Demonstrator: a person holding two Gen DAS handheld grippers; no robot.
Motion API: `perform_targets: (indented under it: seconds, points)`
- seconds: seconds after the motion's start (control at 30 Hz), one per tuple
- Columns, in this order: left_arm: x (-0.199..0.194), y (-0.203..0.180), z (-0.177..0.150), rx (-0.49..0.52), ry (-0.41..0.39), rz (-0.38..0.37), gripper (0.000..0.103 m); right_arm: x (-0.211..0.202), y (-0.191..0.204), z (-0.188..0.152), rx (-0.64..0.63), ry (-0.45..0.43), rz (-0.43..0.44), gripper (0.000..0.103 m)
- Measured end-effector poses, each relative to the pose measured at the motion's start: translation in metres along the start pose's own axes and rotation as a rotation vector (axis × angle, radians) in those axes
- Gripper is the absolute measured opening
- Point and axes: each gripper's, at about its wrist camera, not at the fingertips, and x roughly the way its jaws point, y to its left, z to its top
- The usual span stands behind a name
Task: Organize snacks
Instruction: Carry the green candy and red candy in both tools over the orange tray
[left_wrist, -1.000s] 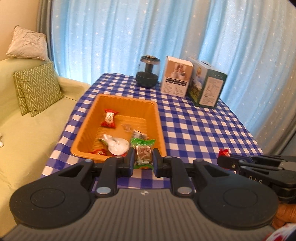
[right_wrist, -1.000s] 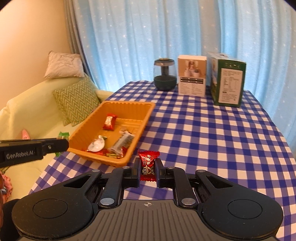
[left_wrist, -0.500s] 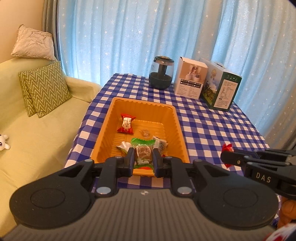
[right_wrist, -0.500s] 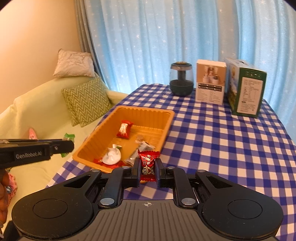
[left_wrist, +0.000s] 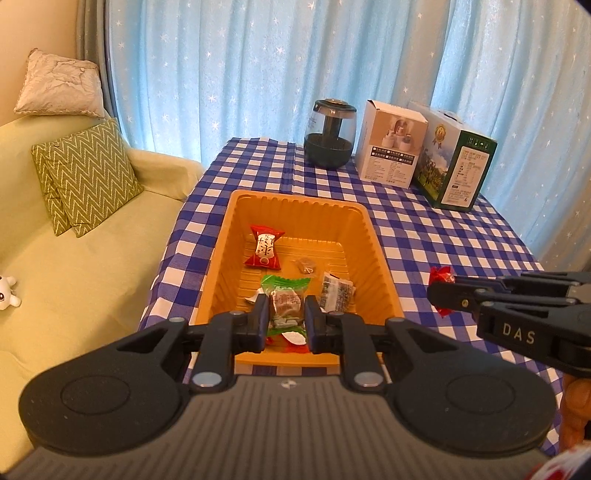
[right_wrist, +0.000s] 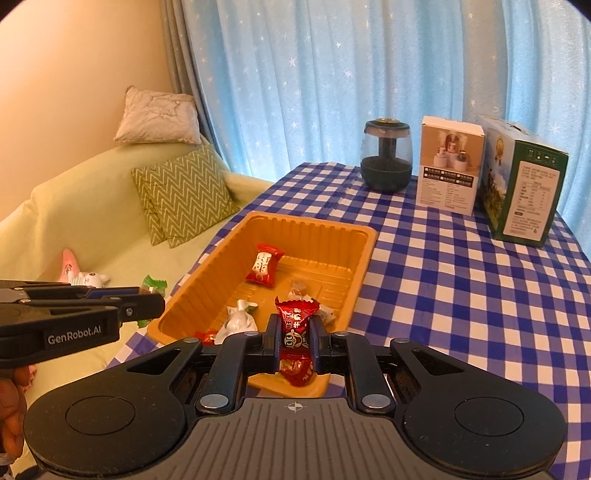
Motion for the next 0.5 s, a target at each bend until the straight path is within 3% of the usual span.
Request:
perform_targets:
  seconds: [0.5]
  points:
    - [0.050,0.008,0.022,0.051,0.033,-0.007,0.018,0.054,-0.013,0.015,0.024,0.055,0.020,0.016]
